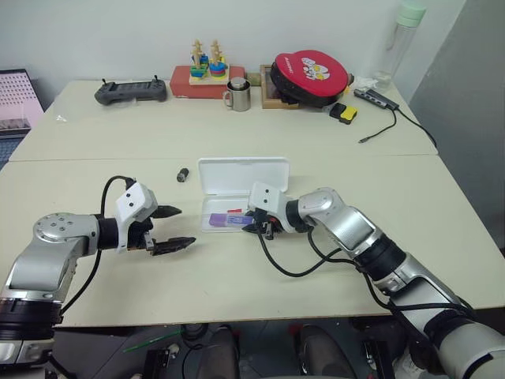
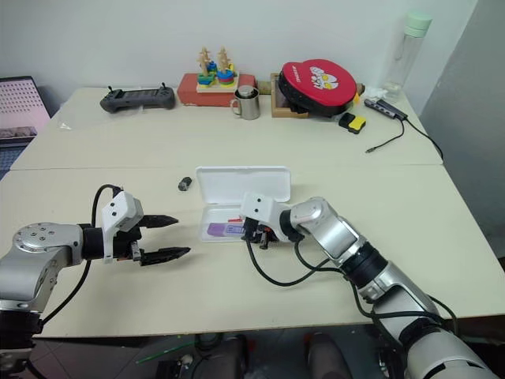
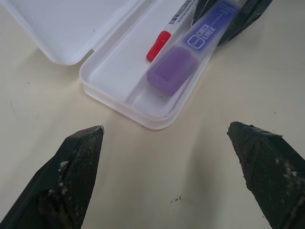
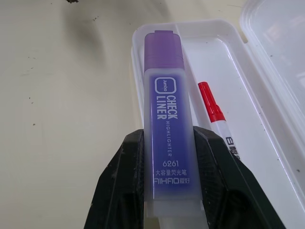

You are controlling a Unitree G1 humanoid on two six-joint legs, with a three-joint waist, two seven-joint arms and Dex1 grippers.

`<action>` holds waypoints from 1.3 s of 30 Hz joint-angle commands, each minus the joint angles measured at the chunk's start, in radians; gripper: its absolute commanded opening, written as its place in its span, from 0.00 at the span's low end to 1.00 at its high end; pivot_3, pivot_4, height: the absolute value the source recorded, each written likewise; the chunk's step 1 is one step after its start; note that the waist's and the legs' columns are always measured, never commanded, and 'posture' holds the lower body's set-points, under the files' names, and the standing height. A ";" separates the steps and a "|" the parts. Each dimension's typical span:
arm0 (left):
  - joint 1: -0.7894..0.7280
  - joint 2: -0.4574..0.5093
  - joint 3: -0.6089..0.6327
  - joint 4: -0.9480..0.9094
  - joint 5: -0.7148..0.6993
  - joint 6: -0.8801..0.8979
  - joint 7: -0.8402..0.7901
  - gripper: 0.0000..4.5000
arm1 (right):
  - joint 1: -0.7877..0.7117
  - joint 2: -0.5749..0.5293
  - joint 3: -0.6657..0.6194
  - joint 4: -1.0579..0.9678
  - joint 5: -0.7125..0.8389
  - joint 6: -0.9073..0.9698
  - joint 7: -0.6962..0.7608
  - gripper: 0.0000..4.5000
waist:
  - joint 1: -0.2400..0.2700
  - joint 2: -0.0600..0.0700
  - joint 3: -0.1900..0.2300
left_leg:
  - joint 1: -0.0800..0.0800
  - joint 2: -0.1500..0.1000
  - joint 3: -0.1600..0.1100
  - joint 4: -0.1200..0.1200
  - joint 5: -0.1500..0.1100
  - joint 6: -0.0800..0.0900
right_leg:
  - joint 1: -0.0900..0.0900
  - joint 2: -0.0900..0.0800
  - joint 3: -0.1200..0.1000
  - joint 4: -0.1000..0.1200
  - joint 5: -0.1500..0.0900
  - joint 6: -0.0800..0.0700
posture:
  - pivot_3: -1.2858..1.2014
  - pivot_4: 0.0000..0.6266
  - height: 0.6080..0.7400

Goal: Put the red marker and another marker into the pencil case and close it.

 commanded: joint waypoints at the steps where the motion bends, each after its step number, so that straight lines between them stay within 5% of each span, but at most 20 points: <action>1: 0.010 0.004 0.040 -0.062 -0.033 0.027 0.019 1.00 | -0.034 0.009 -0.035 0.000 -0.003 -0.020 0.044 0.25 | 0.000 0.000 0.000 | 0.000 0.000 0.000 0.000 0.000 0.000 | 0.000 0.000 0.000 0.000 0.000 0.000 | 0.52 0.24 1.00; 21: -0.006 -0.013 0.021 -0.112 -0.056 0.070 0.058 1.00 | -0.094 0.040 -0.061 0.128 -0.065 -0.076 0.112 0.25 | -0.004 0.000 0.000 | 0.000 0.000 0.000 0.000 0.000 0.000 | 0.000 0.000 0.000 0.000 0.000 0.000 | 0.52 0.24 1.00; 34: -0.019 -0.061 0.041 -0.110 -0.086 0.089 0.115 1.00 | -0.084 0.051 -0.119 0.065 -0.032 -0.049 0.132 0.98 | -0.004 0.000 0.000 | 0.000 0.000 0.000 0.000 0.000 0.000 | 0.000 0.000 0.000 0.001 0.000 0.000 | 0.52 0.24 1.00; 39: -0.070 -0.118 0.080 -0.031 -0.095 0.126 0.221 1.00 | -0.058 0.042 -0.170 -0.035 0.025 -0.011 0.156 1.00 | -0.002 0.000 0.000 | 0.000 0.000 0.000 0.000 0.000 0.000 | 0.000 0.000 0.000 0.001 0.000 0.000 | 0.52 0.24 1.00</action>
